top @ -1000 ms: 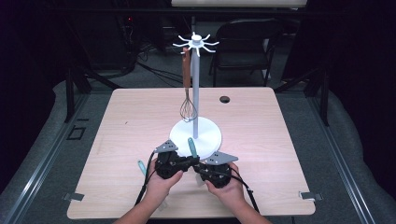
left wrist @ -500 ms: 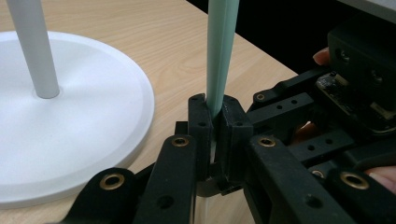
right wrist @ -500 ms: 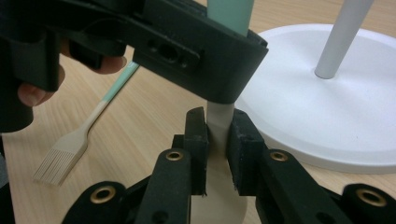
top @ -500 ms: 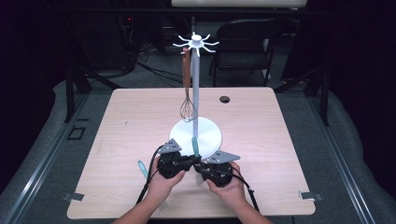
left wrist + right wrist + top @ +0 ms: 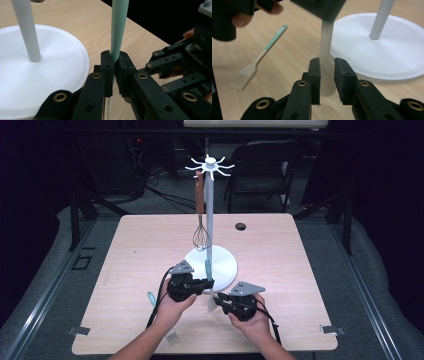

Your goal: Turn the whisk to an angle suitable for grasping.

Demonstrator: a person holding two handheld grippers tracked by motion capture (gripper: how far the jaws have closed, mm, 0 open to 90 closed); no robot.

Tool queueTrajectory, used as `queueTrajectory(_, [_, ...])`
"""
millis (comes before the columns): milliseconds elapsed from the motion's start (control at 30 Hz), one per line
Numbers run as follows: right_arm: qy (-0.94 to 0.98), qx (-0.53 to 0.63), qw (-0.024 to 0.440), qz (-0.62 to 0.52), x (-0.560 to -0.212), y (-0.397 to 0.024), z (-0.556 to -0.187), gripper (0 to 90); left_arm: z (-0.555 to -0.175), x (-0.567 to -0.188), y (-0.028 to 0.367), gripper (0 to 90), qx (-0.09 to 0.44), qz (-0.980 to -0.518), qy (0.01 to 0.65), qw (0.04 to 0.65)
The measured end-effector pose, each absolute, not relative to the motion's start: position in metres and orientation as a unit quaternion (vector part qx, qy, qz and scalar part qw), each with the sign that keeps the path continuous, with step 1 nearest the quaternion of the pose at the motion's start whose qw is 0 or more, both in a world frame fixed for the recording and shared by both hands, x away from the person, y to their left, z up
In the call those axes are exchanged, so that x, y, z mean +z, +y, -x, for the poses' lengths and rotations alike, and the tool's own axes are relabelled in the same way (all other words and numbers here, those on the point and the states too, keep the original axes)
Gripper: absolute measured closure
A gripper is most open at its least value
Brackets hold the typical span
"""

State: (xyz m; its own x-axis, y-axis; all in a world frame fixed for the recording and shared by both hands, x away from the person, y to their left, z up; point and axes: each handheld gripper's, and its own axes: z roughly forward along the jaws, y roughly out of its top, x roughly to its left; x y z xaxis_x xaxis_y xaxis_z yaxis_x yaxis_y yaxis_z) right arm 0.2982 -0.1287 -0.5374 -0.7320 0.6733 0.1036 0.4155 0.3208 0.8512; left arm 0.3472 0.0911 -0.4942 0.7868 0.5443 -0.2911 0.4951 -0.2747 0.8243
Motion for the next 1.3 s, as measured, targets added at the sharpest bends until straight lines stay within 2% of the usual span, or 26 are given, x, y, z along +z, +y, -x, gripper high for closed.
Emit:
queueTrajectory(267, [0.8,0.469,0.141,-0.346,-0.537,-0.138,-0.301,74.4,-0.365,-0.464,0.096,84.8,0.042,-0.801,0.317,0.505])
queueTrajectory(733, [0.804,0.452,0.137,-0.36,-0.546,-0.146,-0.308,72.4,-0.384,-0.38,0.093,84.8,0.082,-0.817,0.27,0.504])
queueTrajectory(1033, [0.812,0.441,0.137,-0.355,-0.549,-0.144,-0.308,71.7,-0.399,-0.327,0.084,84.8,0.061,-0.826,0.237,0.508])
queueTrajectory(1300, [0.818,0.435,0.135,-0.351,-0.55,-0.143,-0.308,71.4,-0.415,-0.299,0.08,84.8,0.046,-0.821,0.244,0.514])
